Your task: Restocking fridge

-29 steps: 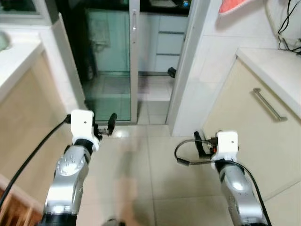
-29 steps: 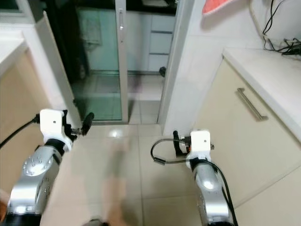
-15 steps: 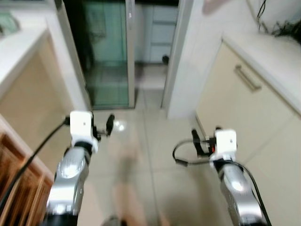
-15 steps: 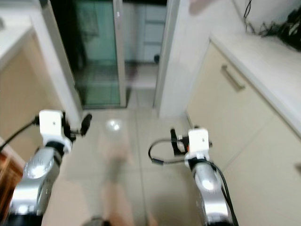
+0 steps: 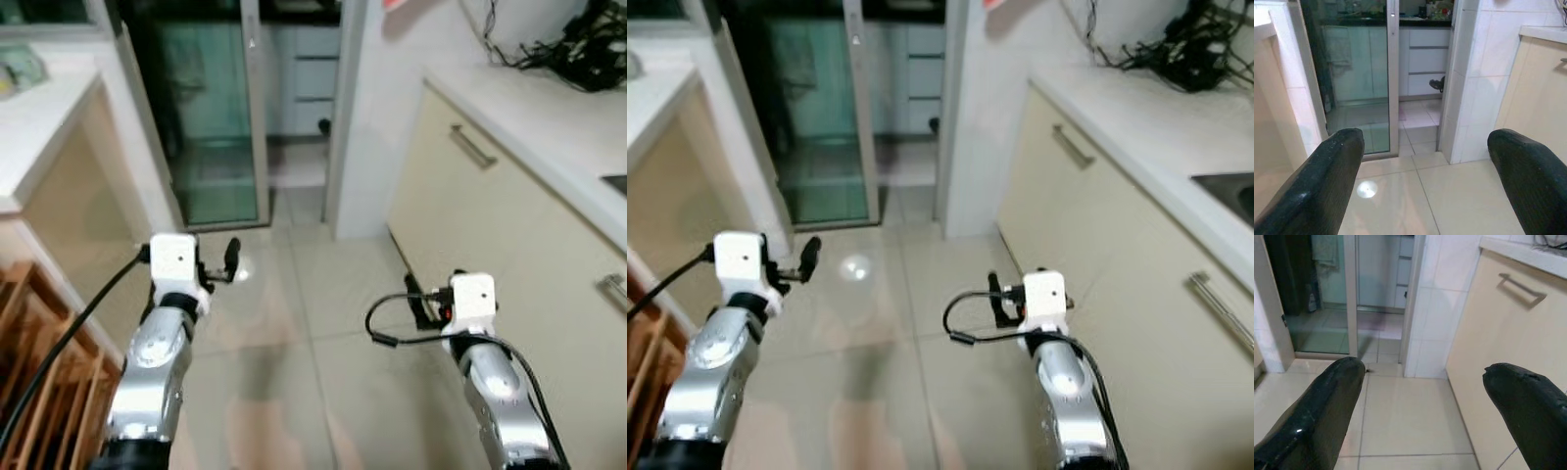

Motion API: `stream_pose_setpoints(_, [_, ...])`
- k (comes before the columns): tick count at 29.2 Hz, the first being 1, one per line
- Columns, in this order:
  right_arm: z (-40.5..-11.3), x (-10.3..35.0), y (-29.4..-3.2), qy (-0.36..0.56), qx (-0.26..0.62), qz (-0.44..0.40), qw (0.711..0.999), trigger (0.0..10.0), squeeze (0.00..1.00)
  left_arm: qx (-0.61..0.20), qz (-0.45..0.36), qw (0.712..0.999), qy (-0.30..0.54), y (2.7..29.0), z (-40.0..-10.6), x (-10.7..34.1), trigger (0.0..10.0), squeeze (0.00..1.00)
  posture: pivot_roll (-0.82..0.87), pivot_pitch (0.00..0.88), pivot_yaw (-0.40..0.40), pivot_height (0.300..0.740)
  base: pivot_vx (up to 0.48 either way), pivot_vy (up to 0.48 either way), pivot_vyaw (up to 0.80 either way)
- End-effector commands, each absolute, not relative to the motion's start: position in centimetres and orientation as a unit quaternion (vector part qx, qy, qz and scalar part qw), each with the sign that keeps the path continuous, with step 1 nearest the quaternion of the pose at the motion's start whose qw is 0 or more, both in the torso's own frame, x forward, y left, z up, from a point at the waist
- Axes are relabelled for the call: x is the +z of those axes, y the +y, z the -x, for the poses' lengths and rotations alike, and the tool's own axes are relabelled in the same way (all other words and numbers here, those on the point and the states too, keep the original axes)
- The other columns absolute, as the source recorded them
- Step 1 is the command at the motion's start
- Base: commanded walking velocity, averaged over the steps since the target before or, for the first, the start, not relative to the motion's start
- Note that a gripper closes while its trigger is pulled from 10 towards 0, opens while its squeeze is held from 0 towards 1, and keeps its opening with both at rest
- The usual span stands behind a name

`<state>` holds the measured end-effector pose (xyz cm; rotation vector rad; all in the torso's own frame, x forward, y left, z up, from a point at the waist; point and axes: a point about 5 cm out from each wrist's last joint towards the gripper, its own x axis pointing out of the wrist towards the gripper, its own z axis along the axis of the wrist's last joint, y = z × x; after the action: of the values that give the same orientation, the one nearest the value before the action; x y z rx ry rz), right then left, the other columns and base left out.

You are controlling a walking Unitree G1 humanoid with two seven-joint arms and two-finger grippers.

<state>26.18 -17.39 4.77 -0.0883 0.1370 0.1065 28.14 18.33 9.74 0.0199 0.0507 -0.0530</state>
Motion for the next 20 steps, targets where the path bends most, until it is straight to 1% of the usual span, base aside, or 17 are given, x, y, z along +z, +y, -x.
stream_pose_setpoints(1, [-26.60, 5.24, -16.79, 0.055, 0.065, 0.044, 0.995, 10.0, 0.00, -0.016, -0.008, 1.000, 0.020, 18.76, -28.39, 10.07, 10.0, 0.00, -0.06, 0.000, -0.050, 0.740, 0.000, 0.480, 0.00])
stream_pose_setpoints(7, [-26.69, 5.31, -16.88, 0.056, 0.074, 0.050, 0.994, 10.0, 0.00, -0.002, 0.009, 1.000, 0.026, 19.05, -28.08, 9.70, 10.0, 0.00, -0.07, 0.000, -0.052, 0.740, 0.000, 0.480, 0.00])
stream_pose_setpoints(10, [-26.61, 5.30, -17.06, 0.056, 0.072, 0.051, 0.995, 10.0, 0.00, 0.004, -0.002, 1.000, 0.027, 19.05, -28.08, 9.54, 10.0, 0.00, -0.08, 0.000, -0.051, 0.740, 0.000, 0.465, 0.00])
stream_pose_setpoints(20, [-26.48, 5.18, -17.04, 0.057, 0.071, 0.052, 0.994, 10.0, 0.00, 0.005, -0.006, 1.000, 0.029, 18.75, -28.59, 9.57, 10.0, 0.00, -0.08, 0.000, -0.042, 0.740, 0.000, 0.000, 0.00])
